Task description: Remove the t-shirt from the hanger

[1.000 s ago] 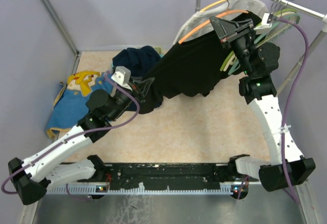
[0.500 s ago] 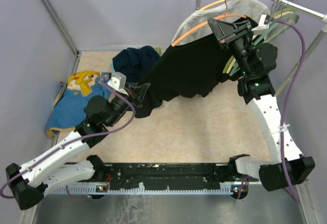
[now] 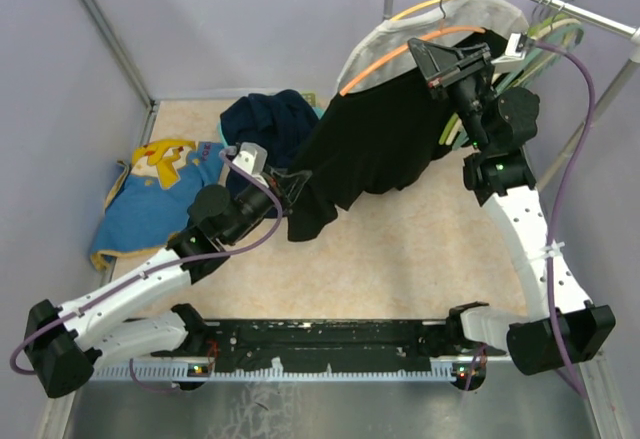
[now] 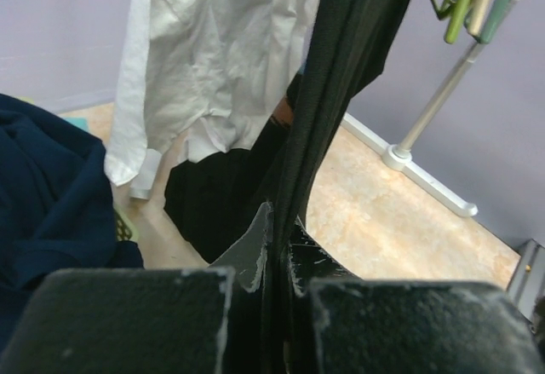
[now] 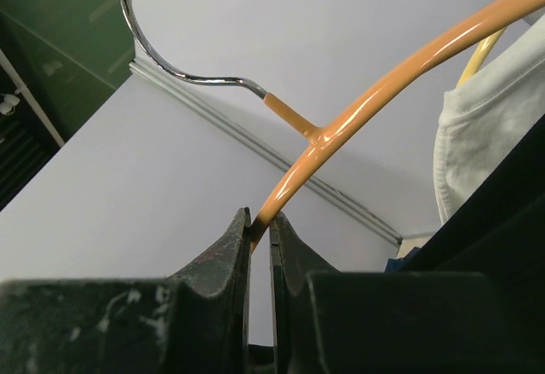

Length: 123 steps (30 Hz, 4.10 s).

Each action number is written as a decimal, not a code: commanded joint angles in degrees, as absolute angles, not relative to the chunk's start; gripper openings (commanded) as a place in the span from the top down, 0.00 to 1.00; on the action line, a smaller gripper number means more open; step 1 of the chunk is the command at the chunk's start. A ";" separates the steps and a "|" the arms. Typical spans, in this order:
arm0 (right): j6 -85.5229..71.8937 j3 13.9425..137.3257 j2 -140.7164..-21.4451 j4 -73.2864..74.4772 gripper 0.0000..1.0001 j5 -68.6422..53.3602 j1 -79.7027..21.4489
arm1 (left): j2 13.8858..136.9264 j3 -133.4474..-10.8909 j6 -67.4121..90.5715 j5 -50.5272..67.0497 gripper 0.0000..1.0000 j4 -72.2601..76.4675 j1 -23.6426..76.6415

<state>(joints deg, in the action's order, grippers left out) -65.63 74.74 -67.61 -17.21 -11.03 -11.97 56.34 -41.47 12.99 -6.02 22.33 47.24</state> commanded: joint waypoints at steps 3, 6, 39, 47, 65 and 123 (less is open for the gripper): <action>-62.11 76.07 -63.84 -25.66 1.00 -6.89 -10.89 | 55.96 -40.62 13.49 -0.02 1.00 23.69 47.10; -60.99 75.47 -62.63 -24.29 1.00 -7.44 -10.82 | 56.91 -42.36 12.67 0.06 1.00 23.24 47.10; -59.73 75.87 -61.26 -22.88 1.00 -4.44 -10.33 | 51.29 -37.47 14.75 -7.71 0.86 20.02 47.07; -57.49 74.93 -60.54 -20.44 1.00 -8.44 -10.37 | 62.20 -54.34 9.08 0.23 0.32 19.53 47.09; -53.60 73.71 -58.17 -16.49 1.00 -16.38 -10.35 | 88.39 -93.85 0.58 5.90 0.23 8.62 47.09; -35.02 96.18 -61.97 20.77 0.51 4.57 -10.37 | 78.21 -88.97 4.34 13.82 1.00 8.66 47.20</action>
<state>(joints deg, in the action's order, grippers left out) -37.47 93.84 -61.45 18.61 0.97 -10.41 82.61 -89.30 5.67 12.78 5.06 47.24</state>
